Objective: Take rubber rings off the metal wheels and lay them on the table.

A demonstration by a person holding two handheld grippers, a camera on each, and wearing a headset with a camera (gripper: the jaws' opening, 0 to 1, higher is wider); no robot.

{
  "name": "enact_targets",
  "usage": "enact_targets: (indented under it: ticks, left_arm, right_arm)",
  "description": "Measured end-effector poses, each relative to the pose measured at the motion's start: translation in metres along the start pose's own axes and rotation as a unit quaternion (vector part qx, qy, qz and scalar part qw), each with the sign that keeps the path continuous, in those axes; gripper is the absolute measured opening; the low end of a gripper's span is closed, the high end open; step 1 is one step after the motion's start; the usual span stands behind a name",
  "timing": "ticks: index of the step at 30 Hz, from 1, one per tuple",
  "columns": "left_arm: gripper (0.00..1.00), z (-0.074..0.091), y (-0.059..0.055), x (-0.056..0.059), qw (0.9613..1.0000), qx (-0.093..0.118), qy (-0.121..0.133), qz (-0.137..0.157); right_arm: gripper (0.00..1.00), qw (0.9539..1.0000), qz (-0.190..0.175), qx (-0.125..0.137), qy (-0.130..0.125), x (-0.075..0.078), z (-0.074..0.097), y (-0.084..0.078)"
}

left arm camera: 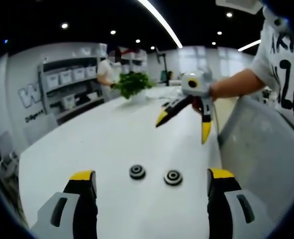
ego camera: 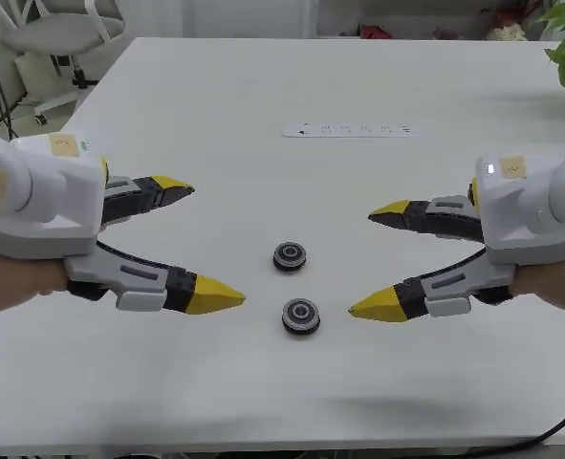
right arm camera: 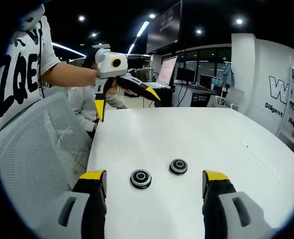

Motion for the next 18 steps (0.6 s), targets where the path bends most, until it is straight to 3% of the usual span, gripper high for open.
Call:
enact_targets:
  ticks: [18]
  left_arm:
    - [0.88, -0.028, -0.015, 0.007, 0.9991, -0.029, -0.03, 0.004]
  right_arm:
    - [0.66, 0.9994, -0.006, -0.016, 0.029, -0.001, -0.016, -0.011]
Point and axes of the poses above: the centre of the closed fingertips' face, and the gripper's own axes: z roughly backward along the fingers, x roughly to its right, y roughly out of its top, the point moved 4 cm from there along z, roughly backward along the fingers, and after that the axes turned 6 degrees about -x, right-handed, at the moved point
